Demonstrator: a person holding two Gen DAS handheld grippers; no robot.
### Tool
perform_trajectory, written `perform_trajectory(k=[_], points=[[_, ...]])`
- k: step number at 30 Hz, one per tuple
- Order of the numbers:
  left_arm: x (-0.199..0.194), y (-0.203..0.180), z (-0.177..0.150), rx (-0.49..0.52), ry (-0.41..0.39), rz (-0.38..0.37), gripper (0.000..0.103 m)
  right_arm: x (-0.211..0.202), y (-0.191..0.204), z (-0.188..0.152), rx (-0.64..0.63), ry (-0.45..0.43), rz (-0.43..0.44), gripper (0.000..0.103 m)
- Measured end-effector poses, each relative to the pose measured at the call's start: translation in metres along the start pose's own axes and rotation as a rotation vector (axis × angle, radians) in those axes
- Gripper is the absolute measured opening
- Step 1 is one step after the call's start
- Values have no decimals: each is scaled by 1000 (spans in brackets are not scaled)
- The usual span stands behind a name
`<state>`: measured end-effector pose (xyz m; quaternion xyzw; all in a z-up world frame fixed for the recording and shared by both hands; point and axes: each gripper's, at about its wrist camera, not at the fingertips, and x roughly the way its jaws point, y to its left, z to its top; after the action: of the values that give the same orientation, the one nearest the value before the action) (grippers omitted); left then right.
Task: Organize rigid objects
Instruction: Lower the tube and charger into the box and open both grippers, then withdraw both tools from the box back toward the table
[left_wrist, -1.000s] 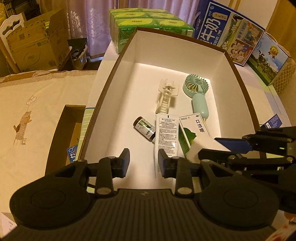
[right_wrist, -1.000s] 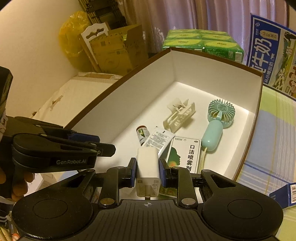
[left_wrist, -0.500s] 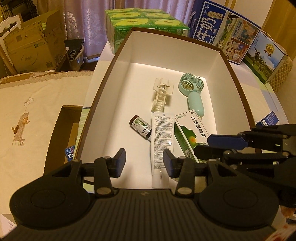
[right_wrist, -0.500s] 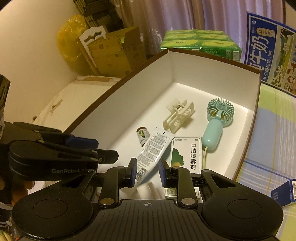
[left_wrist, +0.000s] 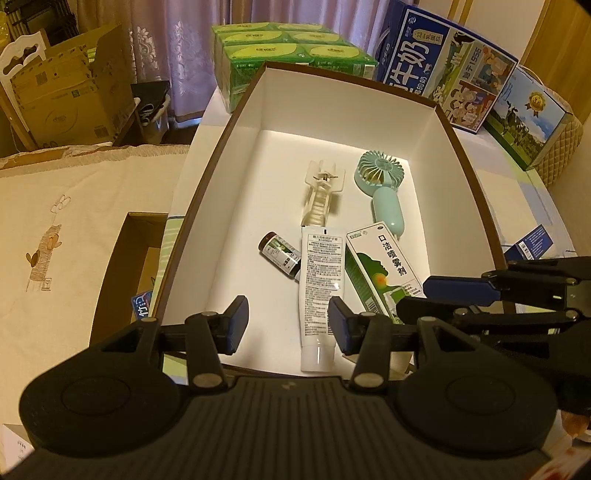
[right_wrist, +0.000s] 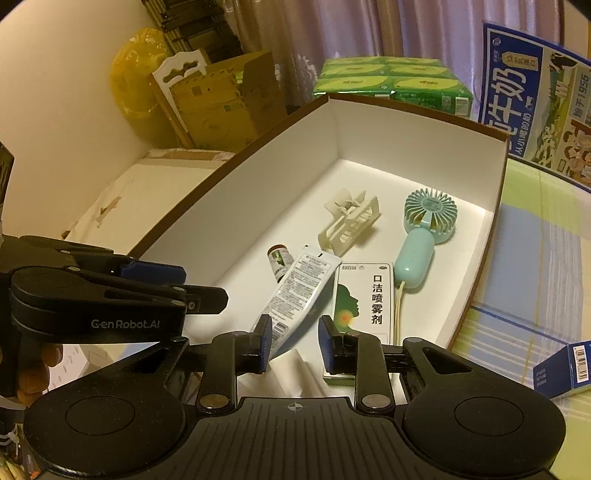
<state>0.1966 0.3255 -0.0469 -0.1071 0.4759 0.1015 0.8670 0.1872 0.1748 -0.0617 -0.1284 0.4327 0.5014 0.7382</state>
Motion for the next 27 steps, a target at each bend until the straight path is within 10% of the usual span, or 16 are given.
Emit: perform_trajectory(k=[9, 16, 27], points=[[-16, -10, -1, 9, -38, -8, 43, -22, -1, -3, 20, -50, 9, 26], [-40, -28, -3, 25, -88, -47, 43, -59, -10, -11, 51, -135, 6, 53], [-75, -89, -13, 108, -149, -149, 44, -133, -45, -44, 113, -238, -60, 61]])
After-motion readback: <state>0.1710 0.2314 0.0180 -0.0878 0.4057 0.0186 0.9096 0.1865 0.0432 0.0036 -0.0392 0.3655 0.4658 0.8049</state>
